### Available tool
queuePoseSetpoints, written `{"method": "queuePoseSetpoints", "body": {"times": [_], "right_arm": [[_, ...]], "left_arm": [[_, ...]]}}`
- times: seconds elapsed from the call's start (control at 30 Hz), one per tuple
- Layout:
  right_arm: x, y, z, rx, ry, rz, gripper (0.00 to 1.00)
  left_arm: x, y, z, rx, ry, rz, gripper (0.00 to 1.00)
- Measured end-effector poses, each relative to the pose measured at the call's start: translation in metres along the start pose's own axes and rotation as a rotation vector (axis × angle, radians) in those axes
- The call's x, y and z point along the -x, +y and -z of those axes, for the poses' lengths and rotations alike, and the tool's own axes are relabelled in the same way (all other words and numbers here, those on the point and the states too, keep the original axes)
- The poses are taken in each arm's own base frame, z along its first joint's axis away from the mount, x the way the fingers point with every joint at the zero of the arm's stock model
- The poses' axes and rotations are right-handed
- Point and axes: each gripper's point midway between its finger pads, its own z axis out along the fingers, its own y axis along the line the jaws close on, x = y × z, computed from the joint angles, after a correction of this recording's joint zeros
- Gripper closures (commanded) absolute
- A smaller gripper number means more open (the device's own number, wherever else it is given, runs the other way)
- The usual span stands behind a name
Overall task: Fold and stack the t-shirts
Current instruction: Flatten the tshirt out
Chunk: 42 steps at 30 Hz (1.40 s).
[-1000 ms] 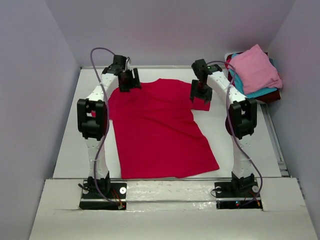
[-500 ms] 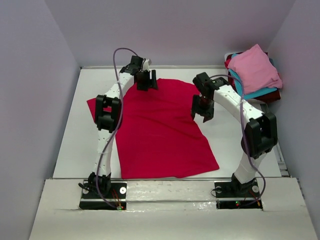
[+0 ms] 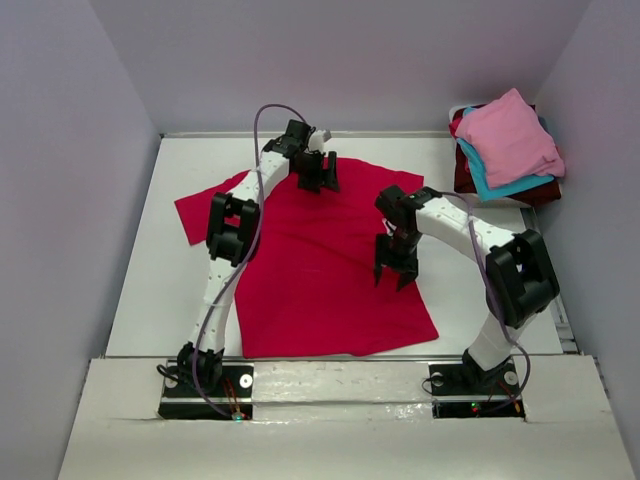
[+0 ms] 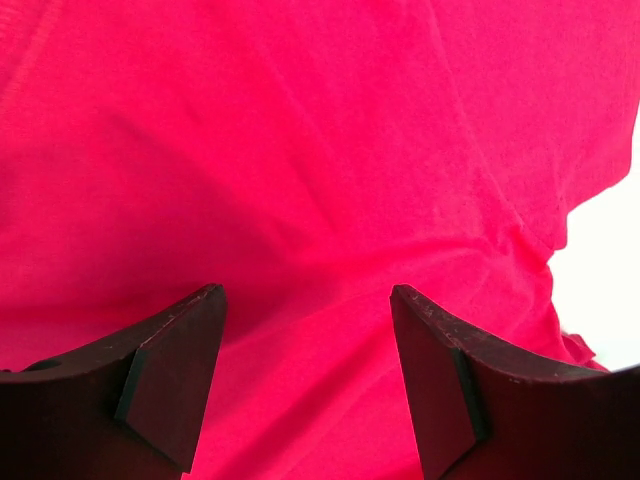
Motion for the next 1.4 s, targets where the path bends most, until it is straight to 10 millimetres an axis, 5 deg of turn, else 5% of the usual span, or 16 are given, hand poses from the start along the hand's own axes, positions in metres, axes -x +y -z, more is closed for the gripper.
{"method": "queuePoseSetpoints", "body": {"times": [0.37,0.87,1.4], "right_arm": [[-0.037,-0.008,-0.013,0.026,0.094,-0.037,0.4],[-0.045,0.004,-0.025,0.094,0.126,-0.037,0.39],[-0.058,0.001,-0.047,0.102,0.181,-0.039,0.37]], "left_arm": [[0.002,0.005,-0.007,-0.006,-0.003,-0.003,0.21],[0.01,0.026,-0.004,0.049,-0.033,0.025,0.21],[0.028,0.093,0.023,0.229,-0.117,0.126,0.21]]}}
